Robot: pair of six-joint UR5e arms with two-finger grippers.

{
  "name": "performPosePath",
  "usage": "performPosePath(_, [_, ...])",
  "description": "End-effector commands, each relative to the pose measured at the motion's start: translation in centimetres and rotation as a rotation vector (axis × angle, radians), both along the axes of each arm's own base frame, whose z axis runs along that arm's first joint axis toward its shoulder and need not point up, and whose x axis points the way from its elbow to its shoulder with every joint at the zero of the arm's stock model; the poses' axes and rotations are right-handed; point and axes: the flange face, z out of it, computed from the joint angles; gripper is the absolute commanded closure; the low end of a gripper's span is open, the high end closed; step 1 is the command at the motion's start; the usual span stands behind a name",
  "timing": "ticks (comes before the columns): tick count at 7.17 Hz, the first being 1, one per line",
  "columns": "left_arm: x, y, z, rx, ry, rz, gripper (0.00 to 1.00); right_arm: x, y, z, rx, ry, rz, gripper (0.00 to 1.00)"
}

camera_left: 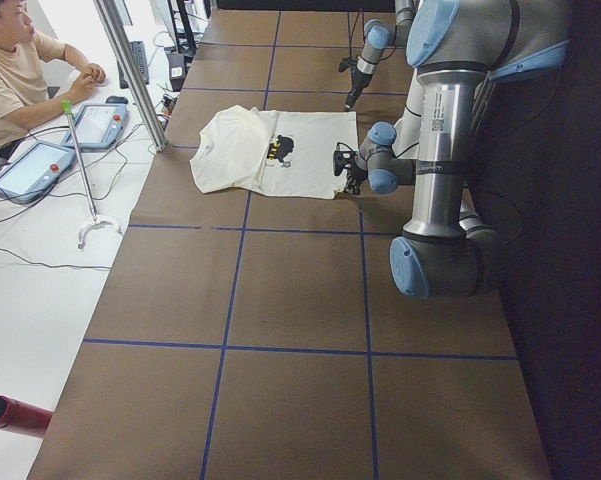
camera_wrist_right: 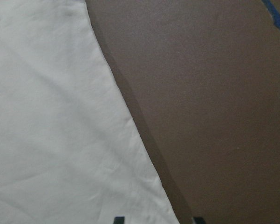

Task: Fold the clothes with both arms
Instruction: 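Lower both grippers onto the hem corners and grasp them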

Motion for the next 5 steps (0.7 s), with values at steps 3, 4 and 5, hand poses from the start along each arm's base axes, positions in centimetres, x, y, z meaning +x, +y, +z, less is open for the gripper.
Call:
performPosePath(3, [0.0, 0.0, 0.0, 0.001, -0.001, 0.0, 1.0, -1.2, 1.3, 1.4, 0.0, 0.032, -0.024, 0.45])
performPosePath(4, [0.0, 0.0, 0.1, 0.001, -0.003, 0.0, 1.0, -1.3, 1.4, 1.5, 0.0, 0.033, -0.027, 0.45])
performPosePath(5, [0.0, -0.1, 0.1, 0.001, -0.003, -0.002, 1.0, -1.3, 1.4, 1.4, 0.004, 0.03, -0.023, 0.62])
